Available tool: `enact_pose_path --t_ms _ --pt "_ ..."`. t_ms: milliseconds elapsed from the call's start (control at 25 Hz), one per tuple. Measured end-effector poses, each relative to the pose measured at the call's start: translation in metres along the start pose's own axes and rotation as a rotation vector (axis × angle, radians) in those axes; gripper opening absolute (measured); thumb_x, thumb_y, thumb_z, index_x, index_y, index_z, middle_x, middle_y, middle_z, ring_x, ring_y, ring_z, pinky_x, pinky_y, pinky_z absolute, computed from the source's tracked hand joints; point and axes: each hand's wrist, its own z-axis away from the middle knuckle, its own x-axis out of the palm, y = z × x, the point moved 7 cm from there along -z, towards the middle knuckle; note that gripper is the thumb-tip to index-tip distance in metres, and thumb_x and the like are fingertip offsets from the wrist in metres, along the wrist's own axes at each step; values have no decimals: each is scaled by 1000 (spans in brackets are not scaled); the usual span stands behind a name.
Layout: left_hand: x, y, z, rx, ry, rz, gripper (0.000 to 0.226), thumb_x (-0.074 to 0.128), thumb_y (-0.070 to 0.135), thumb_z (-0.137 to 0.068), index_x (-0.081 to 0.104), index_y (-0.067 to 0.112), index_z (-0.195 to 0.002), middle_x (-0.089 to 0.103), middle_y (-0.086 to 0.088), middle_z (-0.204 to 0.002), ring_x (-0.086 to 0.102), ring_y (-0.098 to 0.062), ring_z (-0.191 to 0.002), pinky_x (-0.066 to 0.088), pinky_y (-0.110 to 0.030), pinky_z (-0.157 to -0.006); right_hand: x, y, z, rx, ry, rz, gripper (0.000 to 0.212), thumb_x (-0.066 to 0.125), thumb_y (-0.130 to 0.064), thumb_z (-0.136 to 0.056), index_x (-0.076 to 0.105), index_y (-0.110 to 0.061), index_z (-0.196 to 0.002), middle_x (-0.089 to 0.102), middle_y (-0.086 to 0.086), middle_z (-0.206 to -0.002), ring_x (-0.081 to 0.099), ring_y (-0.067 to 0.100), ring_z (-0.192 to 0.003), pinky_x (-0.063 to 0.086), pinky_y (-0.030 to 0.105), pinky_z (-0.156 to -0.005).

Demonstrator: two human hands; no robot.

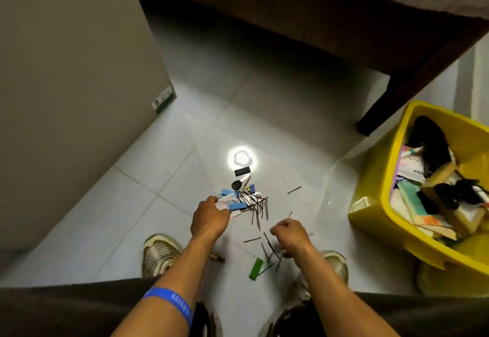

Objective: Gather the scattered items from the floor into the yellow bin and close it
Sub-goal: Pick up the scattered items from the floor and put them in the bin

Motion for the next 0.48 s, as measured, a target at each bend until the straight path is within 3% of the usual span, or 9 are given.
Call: enact_pose_path --t_ms 120,200,360,480 --pt "21 -61 9 -340 22 21 61 60 30 -90 31 20 -143 34 -12 -141 42 -35 -126 46 -43 -96 52 57 1 338 154 -183 48 60 -23 -90 45 -4 -131 55 19 -125 57 36 -109 51 43 -93" --pt "59 -87 17 -490 -81 71 67 59 24 -89 24 21 -146 30 -13 -143 41 -35 -129 46 -43 -100 73 71 -3 358 231 -263 56 63 -19 -88 39 -8 -137 49 19 -134 53 36 -116 47 42 -96" --pt "107 -46 11 -271 -196 405 51 58 12 -88 41 22 -135 49 -5 -134 54 -22 -116 50 -35 -94 78 45 -28 101 197 -392 41 58 -7 -89 55 -13 -129 62 11 -123 59 22 -103 49 33 -93" --pt "87 -24 -3 -121 -86 455 39 57 11 -92 52 24 -128 55 -1 -129 55 -17 -111 49 -30 -87 28 41 -41 86 435 -447 35 56 -9 -91 57 -16 -125 61 8 -123 60 21 -95 50 28 -78"
